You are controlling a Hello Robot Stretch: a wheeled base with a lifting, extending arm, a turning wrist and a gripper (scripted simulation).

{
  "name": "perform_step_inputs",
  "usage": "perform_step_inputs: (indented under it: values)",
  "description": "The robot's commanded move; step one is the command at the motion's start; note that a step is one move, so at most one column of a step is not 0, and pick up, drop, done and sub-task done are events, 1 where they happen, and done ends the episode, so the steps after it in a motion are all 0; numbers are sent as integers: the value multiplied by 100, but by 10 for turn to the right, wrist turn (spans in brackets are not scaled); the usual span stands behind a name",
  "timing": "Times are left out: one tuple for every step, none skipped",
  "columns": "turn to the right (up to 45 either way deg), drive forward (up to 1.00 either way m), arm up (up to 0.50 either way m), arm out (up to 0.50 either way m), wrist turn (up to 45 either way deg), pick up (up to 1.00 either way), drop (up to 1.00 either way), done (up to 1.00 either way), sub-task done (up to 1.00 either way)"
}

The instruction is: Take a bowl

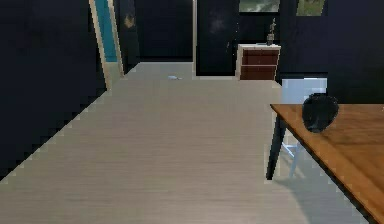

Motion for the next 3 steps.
perform_step_inputs:
  values:
    - [0, 0, 0, 0, 360, 0, 0, 0, 0]
    - [0, 0, -26, 0, 0, 0, 0, 0, 0]
    - [0, 0, 0, 0, 0, 100, 0, 0, 0]
